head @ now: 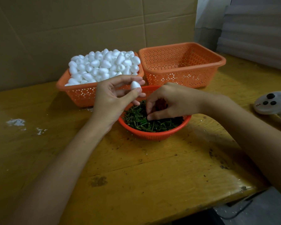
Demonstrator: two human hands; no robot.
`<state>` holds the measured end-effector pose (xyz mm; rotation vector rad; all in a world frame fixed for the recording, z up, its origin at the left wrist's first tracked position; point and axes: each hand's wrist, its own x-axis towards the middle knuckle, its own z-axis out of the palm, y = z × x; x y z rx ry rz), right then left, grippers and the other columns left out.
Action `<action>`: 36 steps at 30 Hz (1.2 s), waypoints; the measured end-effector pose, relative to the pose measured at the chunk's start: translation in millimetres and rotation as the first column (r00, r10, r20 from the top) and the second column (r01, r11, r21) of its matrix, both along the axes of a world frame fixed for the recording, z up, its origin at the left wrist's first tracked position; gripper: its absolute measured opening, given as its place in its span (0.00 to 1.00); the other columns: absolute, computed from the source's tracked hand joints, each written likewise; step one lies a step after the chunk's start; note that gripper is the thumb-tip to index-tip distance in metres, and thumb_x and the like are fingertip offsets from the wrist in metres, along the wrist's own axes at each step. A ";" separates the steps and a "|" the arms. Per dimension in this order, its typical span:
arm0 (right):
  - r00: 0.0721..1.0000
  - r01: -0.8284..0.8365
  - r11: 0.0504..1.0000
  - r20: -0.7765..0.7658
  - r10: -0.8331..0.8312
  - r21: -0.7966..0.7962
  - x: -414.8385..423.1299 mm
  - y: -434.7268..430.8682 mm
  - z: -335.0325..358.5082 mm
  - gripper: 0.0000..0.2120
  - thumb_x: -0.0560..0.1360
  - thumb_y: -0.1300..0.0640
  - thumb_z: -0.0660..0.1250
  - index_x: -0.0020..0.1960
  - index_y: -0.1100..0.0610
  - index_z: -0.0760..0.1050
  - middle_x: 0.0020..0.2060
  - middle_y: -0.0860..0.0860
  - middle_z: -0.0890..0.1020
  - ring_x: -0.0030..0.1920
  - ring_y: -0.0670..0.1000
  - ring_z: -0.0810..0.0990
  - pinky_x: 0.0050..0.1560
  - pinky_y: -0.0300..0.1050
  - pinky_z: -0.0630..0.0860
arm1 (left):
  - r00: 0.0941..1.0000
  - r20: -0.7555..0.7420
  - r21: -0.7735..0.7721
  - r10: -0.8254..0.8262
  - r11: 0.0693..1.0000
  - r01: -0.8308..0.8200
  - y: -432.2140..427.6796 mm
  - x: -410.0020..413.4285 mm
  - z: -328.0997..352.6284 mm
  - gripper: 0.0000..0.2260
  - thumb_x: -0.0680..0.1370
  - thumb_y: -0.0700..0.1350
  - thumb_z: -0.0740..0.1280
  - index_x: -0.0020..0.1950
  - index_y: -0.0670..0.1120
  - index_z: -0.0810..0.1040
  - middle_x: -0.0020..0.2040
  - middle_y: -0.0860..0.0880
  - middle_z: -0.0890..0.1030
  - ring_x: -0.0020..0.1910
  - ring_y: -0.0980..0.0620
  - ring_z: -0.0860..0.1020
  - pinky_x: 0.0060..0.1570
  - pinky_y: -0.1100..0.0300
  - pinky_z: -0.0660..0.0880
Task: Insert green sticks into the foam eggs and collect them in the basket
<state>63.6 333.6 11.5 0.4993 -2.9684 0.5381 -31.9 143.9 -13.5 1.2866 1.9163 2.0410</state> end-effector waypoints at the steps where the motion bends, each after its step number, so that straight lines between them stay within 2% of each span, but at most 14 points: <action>1: 1.000 -0.004 1.000 0.000 0.004 -0.005 0.0 0.2 -0.3 0.06 0.76 0.47 0.76 0.51 0.47 0.85 0.44 0.40 0.86 0.45 0.40 0.82 0.52 0.43 0.77 | 1.000 -0.004 -0.003 0.000 1.000 0.000 -0.3 -0.6 0.1 0.10 0.79 0.30 0.72 0.58 0.39 0.84 0.55 0.42 0.87 0.46 0.44 0.88 0.40 0.58 0.83; 8: 0.994 -0.056 0.990 0.085 0.068 -0.132 -1.5 4.7 -0.1 0.05 0.76 0.51 0.76 0.51 0.50 0.86 0.44 0.40 0.87 0.45 0.38 0.84 0.49 0.32 0.74 | 1.000 -0.030 -0.033 0.005 0.999 -0.006 -1.3 -3.3 -0.1 0.11 0.79 0.30 0.71 0.60 0.38 0.84 0.55 0.42 0.87 0.48 0.44 0.88 0.42 0.58 0.84; 11: 0.986 -0.087 0.978 0.126 0.112 -0.190 -2.4 7.7 0.4 0.07 0.76 0.56 0.76 0.54 0.54 0.86 0.47 0.43 0.87 0.47 0.40 0.85 0.50 0.32 0.76 | 1.000 -0.026 -0.033 -0.003 0.999 0.002 -1.8 -3.2 0.5 0.11 0.80 0.30 0.70 0.60 0.40 0.84 0.55 0.43 0.87 0.48 0.45 0.88 0.42 0.58 0.84; 17: 0.980 -0.095 0.962 0.148 0.136 -0.258 -1.8 10.4 0.1 0.08 0.76 0.64 0.76 0.55 0.58 0.86 0.46 0.45 0.88 0.44 0.39 0.85 0.48 0.28 0.75 | 1.000 -0.004 -0.031 -0.018 0.999 0.018 -0.6 -2.9 0.3 0.12 0.81 0.30 0.66 0.60 0.40 0.83 0.55 0.44 0.87 0.48 0.44 0.88 0.40 0.59 0.84; 22: 0.986 -0.060 0.959 0.131 0.099 -0.278 -1.4 10.0 1.7 0.12 0.76 0.68 0.74 0.57 0.58 0.85 0.47 0.53 0.88 0.46 0.46 0.86 0.50 0.33 0.78 | 1.000 -0.019 -0.046 -0.024 0.999 0.023 0.4 -3.1 1.0 0.15 0.82 0.29 0.61 0.63 0.39 0.82 0.56 0.43 0.87 0.47 0.44 0.88 0.38 0.59 0.83; 24: 0.986 -0.051 0.964 0.140 0.090 -0.262 -0.5 8.2 3.0 0.13 0.77 0.68 0.73 0.58 0.58 0.85 0.48 0.53 0.88 0.44 0.43 0.85 0.48 0.33 0.77 | 0.999 -0.016 -0.046 -0.029 0.999 0.028 0.0 -3.4 1.1 0.14 0.82 0.29 0.61 0.63 0.38 0.82 0.56 0.43 0.87 0.47 0.44 0.88 0.38 0.60 0.83; 26: 0.988 -0.048 0.973 0.133 0.079 -0.224 -0.1 6.9 4.5 0.13 0.78 0.67 0.71 0.59 0.56 0.85 0.49 0.52 0.88 0.45 0.47 0.85 0.48 0.41 0.79 | 0.999 -0.012 -0.046 -0.032 0.998 0.031 -0.6 -3.3 1.4 0.14 0.83 0.29 0.61 0.62 0.39 0.82 0.56 0.43 0.87 0.47 0.44 0.88 0.38 0.60 0.83; 28: 0.990 -0.050 0.978 0.122 0.076 -0.203 0.0 6.3 5.7 0.14 0.80 0.67 0.68 0.60 0.55 0.85 0.52 0.52 0.87 0.51 0.52 0.85 0.55 0.49 0.80 | 0.999 -0.011 -0.045 -0.035 0.998 0.034 -0.9 -3.2 1.7 0.14 0.82 0.30 0.61 0.62 0.40 0.82 0.56 0.43 0.87 0.47 0.44 0.88 0.38 0.60 0.83; 30: 0.988 -0.054 0.974 0.128 0.083 -0.219 0.3 5.9 6.4 0.15 0.81 0.69 0.64 0.60 0.57 0.85 0.56 0.52 0.86 0.57 0.51 0.84 0.59 0.43 0.79 | 0.999 -0.012 -0.042 -0.036 0.998 0.036 -1.1 -3.2 1.7 0.13 0.82 0.30 0.62 0.62 0.39 0.82 0.56 0.44 0.87 0.47 0.44 0.88 0.38 0.60 0.83; 33: 0.987 -0.056 0.974 0.138 0.088 -0.221 0.9 6.1 7.1 0.14 0.81 0.70 0.63 0.59 0.59 0.85 0.58 0.52 0.84 0.59 0.47 0.81 0.57 0.31 0.75 | 0.999 -0.016 -0.027 -0.035 0.999 0.034 -0.8 -3.3 2.1 0.12 0.82 0.30 0.64 0.62 0.39 0.82 0.58 0.42 0.85 0.47 0.43 0.88 0.37 0.60 0.83; 36: 0.991 -0.044 0.973 0.112 0.071 -0.228 -0.2 7.2 6.1 0.13 0.81 0.68 0.65 0.59 0.58 0.84 0.58 0.51 0.83 0.59 0.46 0.80 0.58 0.30 0.73 | 0.999 -0.019 -0.008 -0.037 0.999 0.037 -0.2 -4.0 2.5 0.11 0.82 0.31 0.66 0.62 0.40 0.81 0.61 0.38 0.83 0.47 0.43 0.88 0.37 0.59 0.83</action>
